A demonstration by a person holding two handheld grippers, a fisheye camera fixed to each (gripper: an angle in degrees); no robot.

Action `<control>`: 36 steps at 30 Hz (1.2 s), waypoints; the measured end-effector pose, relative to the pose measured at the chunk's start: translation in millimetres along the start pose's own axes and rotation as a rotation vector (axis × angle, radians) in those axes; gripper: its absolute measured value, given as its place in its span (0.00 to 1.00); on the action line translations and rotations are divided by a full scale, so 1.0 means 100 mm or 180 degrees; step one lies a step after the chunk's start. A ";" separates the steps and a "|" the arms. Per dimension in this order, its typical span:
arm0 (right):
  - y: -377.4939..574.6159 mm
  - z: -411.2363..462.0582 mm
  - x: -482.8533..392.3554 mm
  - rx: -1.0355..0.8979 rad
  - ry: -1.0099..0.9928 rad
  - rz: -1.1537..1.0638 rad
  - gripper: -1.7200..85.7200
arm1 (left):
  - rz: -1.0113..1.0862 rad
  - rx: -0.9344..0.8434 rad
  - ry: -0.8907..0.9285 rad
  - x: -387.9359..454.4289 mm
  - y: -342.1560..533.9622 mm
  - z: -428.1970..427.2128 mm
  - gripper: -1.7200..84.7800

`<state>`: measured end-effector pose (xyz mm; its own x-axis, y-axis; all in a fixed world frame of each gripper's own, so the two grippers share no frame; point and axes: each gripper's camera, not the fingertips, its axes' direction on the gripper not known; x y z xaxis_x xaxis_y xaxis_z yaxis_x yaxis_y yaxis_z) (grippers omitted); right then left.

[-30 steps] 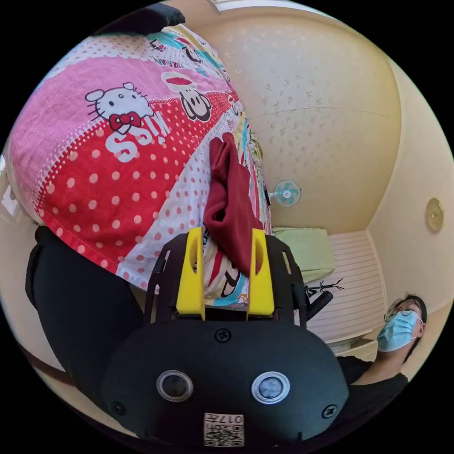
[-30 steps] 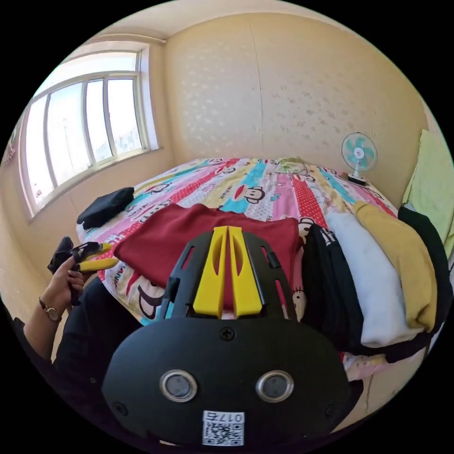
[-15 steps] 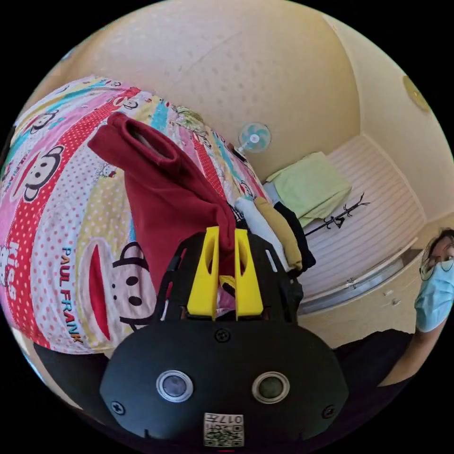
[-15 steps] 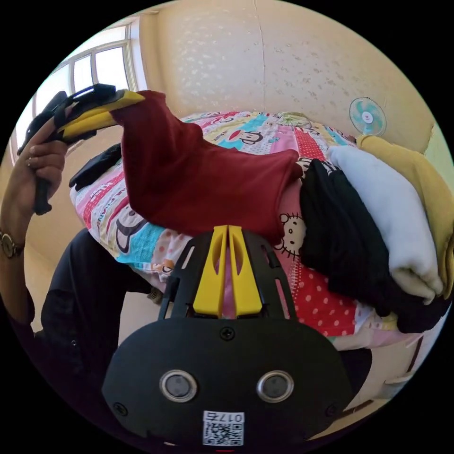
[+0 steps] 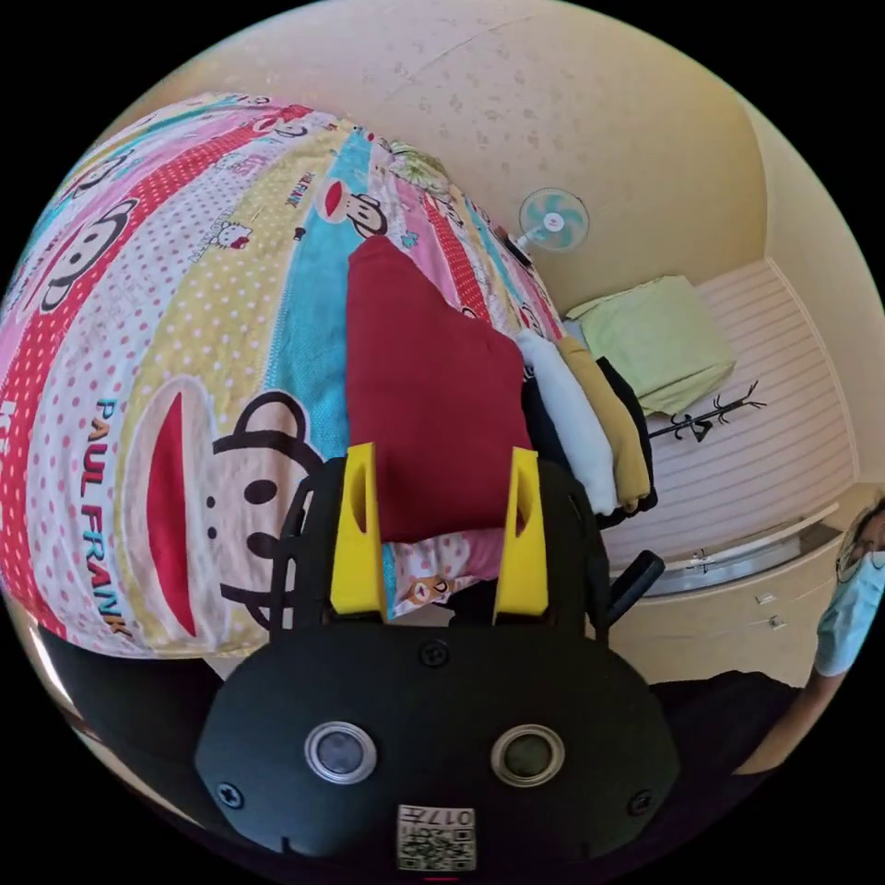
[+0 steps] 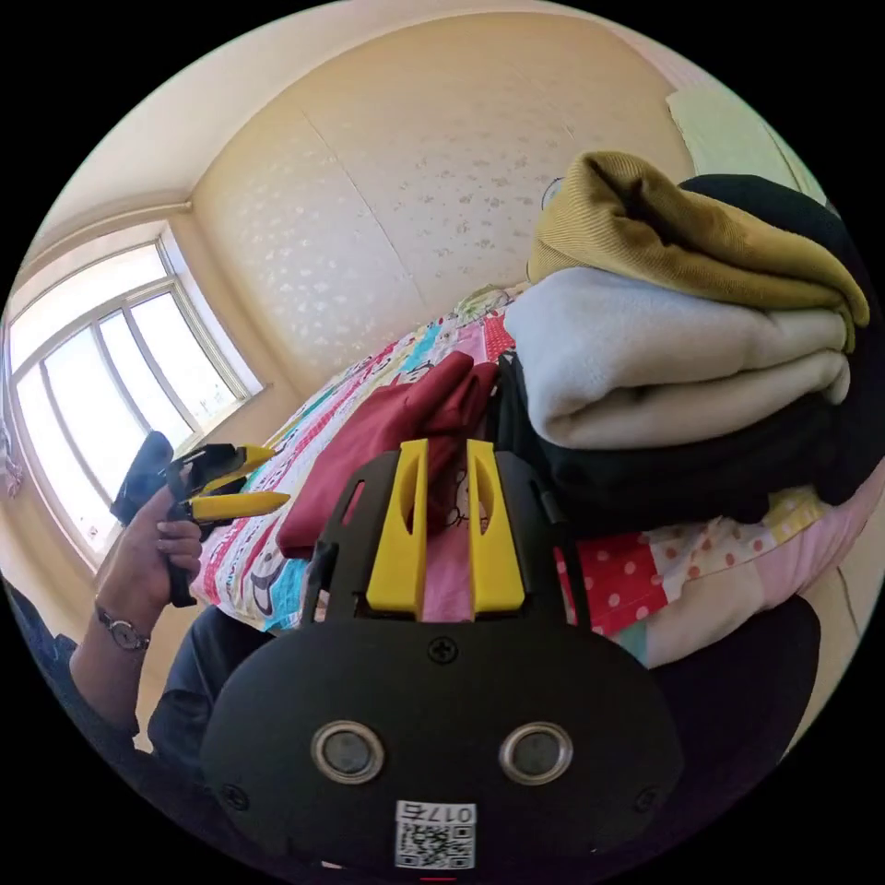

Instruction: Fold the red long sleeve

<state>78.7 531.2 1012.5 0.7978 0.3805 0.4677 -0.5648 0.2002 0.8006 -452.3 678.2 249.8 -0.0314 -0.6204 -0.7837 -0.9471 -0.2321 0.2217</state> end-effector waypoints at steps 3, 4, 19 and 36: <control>0.00 -0.09 0.23 -0.0037 -0.0211 0.0147 0.13 | -0.0363 -0.0285 0.0217 -0.38 0.02 0.22 0.26; -0.02 -0.15 0.34 -0.0096 -0.0299 0.0309 0.15 | -0.0440 -0.0405 0.0403 -0.50 0.05 0.35 0.25; 0.49 -0.27 1.72 -0.1064 -0.2113 0.2686 0.28 | -0.0269 -0.0848 0.1626 -0.14 0.52 0.35 0.10; -1.42 -1.12 1.45 -0.0396 -0.3479 0.0825 0.34 | -0.0031 -0.0228 0.1845 -0.36 1.07 -1.10 0.01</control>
<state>250.7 658.7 924.4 0.3757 -0.5580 0.7400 -0.7085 0.3417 0.6174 -518.0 593.3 365.0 0.1762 -0.9220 -0.3447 -0.9218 -0.2774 0.2707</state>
